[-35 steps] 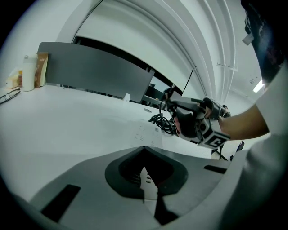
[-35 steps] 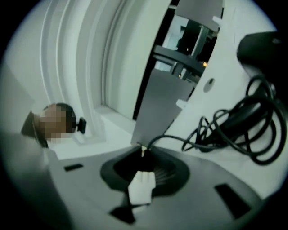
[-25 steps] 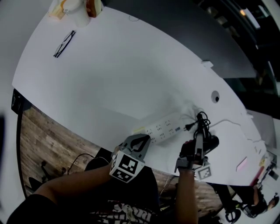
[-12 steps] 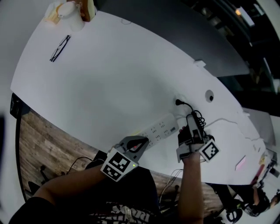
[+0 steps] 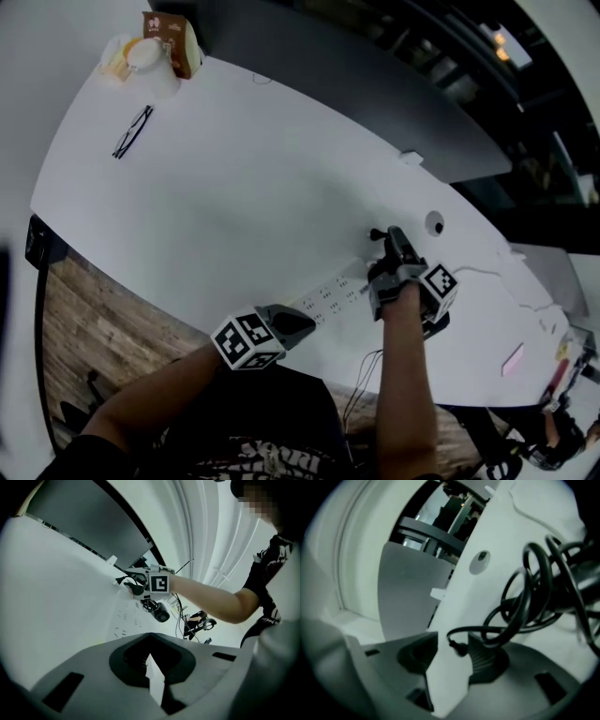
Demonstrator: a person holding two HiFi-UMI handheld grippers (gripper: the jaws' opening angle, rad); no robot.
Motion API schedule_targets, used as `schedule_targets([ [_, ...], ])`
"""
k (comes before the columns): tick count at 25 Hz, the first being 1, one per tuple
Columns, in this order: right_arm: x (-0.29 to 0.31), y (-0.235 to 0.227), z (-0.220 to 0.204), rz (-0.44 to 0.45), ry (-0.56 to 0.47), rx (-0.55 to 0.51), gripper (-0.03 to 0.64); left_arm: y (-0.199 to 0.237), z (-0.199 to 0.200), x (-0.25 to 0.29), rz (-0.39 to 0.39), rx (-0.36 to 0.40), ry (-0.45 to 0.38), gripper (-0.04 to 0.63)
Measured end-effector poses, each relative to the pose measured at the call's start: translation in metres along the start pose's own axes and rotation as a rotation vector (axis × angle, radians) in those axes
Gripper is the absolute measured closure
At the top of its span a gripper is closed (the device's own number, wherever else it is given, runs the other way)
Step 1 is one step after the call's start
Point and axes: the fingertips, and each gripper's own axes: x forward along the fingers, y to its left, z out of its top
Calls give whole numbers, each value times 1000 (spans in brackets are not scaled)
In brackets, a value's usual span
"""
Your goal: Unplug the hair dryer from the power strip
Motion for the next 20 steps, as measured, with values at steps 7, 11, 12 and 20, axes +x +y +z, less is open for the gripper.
schedule_targets([
  [7, 20, -10, 25, -39, -28, -24, 489, 2, -3, 7, 60, 33, 21, 568],
  [11, -1, 15, 48, 170, -147, -26, 549, 4, 0, 10, 80, 6, -1, 568],
  [12, -16, 26, 49, 235, -157, -78, 551, 4, 1, 10, 90, -4, -11, 568],
  [20, -138, 23, -36, 461, 13, -669, 549, 0, 12, 21, 137, -70, -94, 568],
])
